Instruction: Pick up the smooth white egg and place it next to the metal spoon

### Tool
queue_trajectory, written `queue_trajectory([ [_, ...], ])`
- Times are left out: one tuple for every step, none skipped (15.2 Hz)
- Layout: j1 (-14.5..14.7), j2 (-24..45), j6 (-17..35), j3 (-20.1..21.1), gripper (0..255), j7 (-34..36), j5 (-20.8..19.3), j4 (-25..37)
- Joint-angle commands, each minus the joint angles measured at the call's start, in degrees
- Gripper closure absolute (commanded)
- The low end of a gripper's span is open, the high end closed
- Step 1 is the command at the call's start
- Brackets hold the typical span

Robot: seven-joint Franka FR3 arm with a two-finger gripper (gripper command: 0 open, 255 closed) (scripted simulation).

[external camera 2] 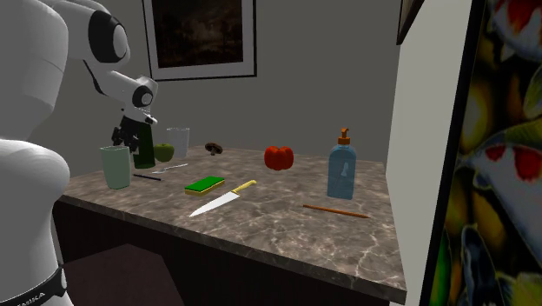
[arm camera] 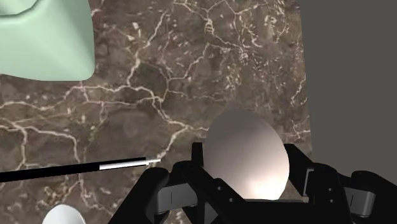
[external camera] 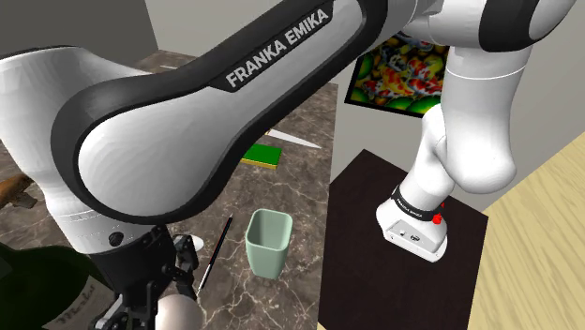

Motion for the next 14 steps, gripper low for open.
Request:
queue_trajectory([
  [0.1, 0.8, 1.2, -0.1, 255, -0.3, -0.1, -0.5],
  [0.2, 1.1, 1.8, -0.2, 255, -0.5, -0.2, -0.8],
  [0.3, 1.5, 2.4, -0.2, 255, -0.7, -0.3, -1.1],
  [0.3, 1.8, 3.0, -0.3, 255, -0.8, -0.3, -1.4],
  [0.4, 2.2, 3.6, -0.3, 255, -1.0, -0.4, -1.7],
  [0.4, 2.6, 4.2, -0.4, 255, -1.2, -0.4, -1.9],
  [0.5, 3.0, 4.8, -0.4, 255, -1.3, -0.5, -2.2],
  [0.6, 3.4, 5.4, -0.5, 255, -1.5, -0.6, -2.4],
  [0.7, 3.7, 5.9, -0.6, 255, -1.6, -0.6, -2.6],
  [0.7, 3.7, 5.9, -0.6, 255, -1.6, -0.6, -2.6],
  [0.7, 3.7, 5.9, -0.6, 255, -1.6, -0.6, -2.6],
  [0.7, 3.7, 5.9, -0.6, 255, -1.6, -0.6, -2.6],
  [0.7, 3.7, 5.9, -0.6, 255, -1.6, -0.6, -2.6],
  [0.7, 3.7, 5.9, -0.6, 255, -1.6, -0.6, -2.6],
])
